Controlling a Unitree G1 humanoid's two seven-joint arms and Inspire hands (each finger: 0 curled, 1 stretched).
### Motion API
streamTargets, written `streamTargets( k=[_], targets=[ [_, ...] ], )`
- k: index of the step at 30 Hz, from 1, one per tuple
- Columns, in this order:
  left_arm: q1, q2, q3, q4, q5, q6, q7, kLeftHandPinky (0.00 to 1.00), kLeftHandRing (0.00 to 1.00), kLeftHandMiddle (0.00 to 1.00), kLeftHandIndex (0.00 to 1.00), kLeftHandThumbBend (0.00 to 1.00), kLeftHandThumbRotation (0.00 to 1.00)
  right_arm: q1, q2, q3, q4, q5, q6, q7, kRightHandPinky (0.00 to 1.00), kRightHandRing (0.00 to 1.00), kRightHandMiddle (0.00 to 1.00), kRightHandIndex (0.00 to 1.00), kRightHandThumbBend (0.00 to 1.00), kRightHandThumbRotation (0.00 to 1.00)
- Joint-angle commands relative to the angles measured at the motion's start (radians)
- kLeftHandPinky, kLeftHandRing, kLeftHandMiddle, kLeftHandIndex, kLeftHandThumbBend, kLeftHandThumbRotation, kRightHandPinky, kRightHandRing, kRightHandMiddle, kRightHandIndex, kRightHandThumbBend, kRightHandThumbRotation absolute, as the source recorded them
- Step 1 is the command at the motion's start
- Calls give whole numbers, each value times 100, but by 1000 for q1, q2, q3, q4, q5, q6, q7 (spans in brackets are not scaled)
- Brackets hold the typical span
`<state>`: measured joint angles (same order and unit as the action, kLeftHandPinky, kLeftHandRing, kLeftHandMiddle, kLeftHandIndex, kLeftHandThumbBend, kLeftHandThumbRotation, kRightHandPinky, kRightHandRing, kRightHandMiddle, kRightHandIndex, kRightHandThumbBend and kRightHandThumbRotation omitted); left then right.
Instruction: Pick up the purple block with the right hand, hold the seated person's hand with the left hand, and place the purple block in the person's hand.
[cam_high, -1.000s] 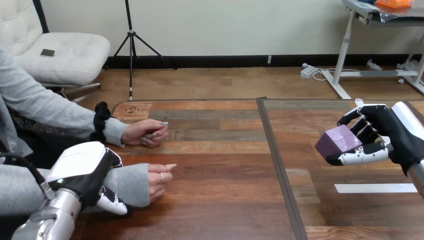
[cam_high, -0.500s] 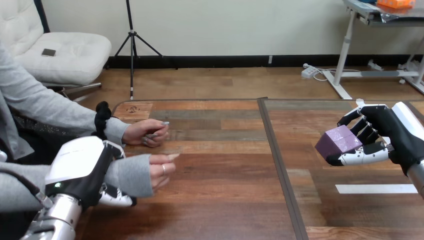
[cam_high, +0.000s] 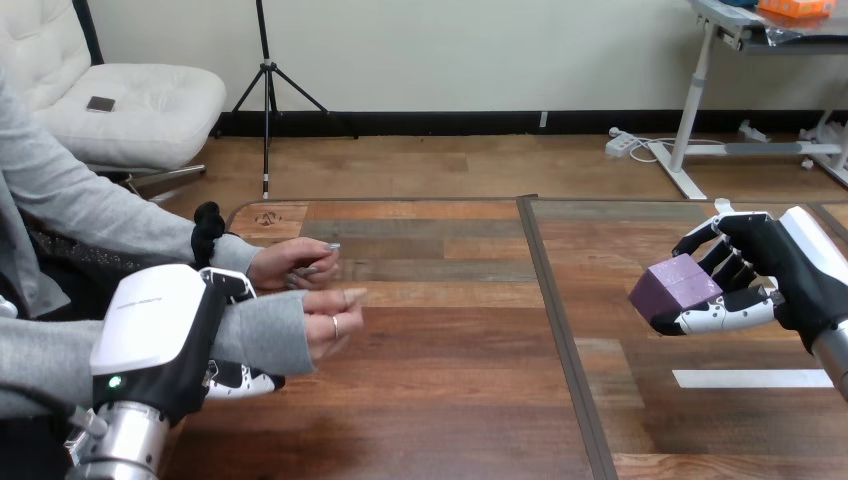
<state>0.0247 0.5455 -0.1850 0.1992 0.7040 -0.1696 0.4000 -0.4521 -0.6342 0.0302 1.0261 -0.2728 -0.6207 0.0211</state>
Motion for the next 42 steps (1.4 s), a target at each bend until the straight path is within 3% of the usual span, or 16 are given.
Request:
streamTargets(
  k=[1,10,27,33,42],
  targets=[
    [-106,-27,42,5,9,-103,166,19,25,30,33,80,0,-63,3,-11,-63,12,-13,-6,32,35,40,44,82,0],
    [-120,-28,29,46,49,-134,246,19,24,30,32,78,0,-65,7,-16,-63,23,-9,2,32,35,40,44,82,0],
    [-141,-38,22,90,107,-148,335,19,24,30,32,78,0,-65,17,-6,-85,8,6,-7,31,35,40,44,82,0],
    [-154,-48,12,114,135,-159,391,19,24,30,32,79,0,-62,26,-1,-115,6,17,-3,32,36,40,45,82,0],
    [-181,-68,-9,172,178,-182,493,20,24,30,32,80,0,-70,47,2,-126,23,-13,19,30,34,38,44,82,0]
  ],
)
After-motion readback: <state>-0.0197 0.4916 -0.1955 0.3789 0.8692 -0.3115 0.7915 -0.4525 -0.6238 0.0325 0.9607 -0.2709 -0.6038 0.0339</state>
